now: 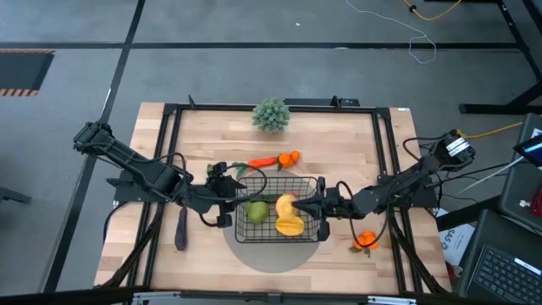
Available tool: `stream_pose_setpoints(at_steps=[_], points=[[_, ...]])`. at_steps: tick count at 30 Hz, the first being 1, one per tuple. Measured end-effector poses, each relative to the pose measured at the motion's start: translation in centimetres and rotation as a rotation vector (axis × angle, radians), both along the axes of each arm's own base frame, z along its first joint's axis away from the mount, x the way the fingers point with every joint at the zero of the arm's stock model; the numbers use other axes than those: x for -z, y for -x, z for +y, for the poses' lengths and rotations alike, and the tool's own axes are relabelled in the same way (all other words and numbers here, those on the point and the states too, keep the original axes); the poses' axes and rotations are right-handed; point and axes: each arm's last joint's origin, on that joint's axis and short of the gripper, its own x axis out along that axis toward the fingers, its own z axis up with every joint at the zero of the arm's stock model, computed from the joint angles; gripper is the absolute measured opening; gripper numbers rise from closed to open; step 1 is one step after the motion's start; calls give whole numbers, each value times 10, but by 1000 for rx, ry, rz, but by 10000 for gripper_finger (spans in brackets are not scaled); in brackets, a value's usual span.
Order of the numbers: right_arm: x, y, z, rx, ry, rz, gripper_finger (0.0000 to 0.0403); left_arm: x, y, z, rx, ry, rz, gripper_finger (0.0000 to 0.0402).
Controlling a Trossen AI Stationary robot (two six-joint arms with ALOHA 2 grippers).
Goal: Build produce basket
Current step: Put the yellow pear into the black wire basket
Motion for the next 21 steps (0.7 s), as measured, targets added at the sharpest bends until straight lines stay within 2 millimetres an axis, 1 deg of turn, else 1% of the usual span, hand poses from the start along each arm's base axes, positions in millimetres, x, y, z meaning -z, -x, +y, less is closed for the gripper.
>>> stream_pose_setpoints(at_steps=[4,8,11,16,21], points=[[1,-13,6,-2,8,1,0,0,0,0,0,0,0,159],[-7,-29,14,5,75,-18,0,0,0,0,0,0,0,159],[-13,-42,16,20,95,-32,0,0,0,0,0,0,0,159],[-6,-66,10,62,138,57,0,0,0,0,0,0,1,159],[-6,-79,-2,108,157,83,5,0,0,0,0,-1,3,159]])
